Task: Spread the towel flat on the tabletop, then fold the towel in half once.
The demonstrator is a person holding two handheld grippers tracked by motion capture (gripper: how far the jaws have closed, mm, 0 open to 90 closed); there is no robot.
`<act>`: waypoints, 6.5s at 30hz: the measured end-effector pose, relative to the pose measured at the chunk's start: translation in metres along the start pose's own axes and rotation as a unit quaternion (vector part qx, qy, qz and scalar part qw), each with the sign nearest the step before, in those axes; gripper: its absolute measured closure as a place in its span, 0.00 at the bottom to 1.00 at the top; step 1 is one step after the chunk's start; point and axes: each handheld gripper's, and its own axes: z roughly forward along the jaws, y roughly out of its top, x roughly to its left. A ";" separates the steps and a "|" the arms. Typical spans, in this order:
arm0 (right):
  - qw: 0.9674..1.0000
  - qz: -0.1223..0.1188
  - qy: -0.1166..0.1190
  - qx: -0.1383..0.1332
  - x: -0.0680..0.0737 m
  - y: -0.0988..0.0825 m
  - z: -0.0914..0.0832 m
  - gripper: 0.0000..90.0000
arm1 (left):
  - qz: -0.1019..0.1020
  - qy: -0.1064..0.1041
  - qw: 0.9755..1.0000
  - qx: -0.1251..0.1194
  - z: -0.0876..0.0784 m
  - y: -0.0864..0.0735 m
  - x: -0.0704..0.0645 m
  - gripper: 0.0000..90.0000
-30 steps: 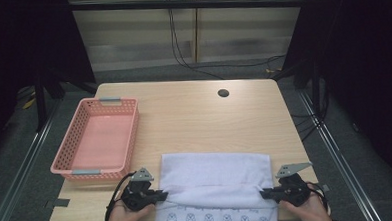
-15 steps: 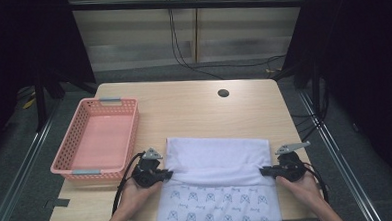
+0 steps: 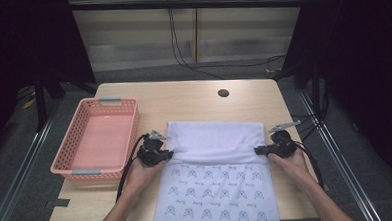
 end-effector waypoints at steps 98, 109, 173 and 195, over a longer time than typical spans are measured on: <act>0.987 -0.122 0.089 -0.052 0.075 -0.087 -0.099 0.87 | 0.078 -0.123 0.987 -0.064 -0.095 -0.088 -0.060 0.94; 0.988 -0.125 0.080 -0.044 0.081 -0.087 -0.098 0.73 | 0.092 -0.145 0.984 -0.049 -0.106 -0.107 -0.068 0.82; 0.993 -0.119 -0.018 0.000 0.058 -0.022 0.000 0.62 | 0.093 -0.037 0.995 -0.024 -0.021 -0.043 -0.049 0.89; 0.985 -0.145 0.073 0.052 0.086 -0.082 -0.053 0.80 | 0.116 -0.128 0.985 0.013 -0.055 -0.086 -0.107 0.82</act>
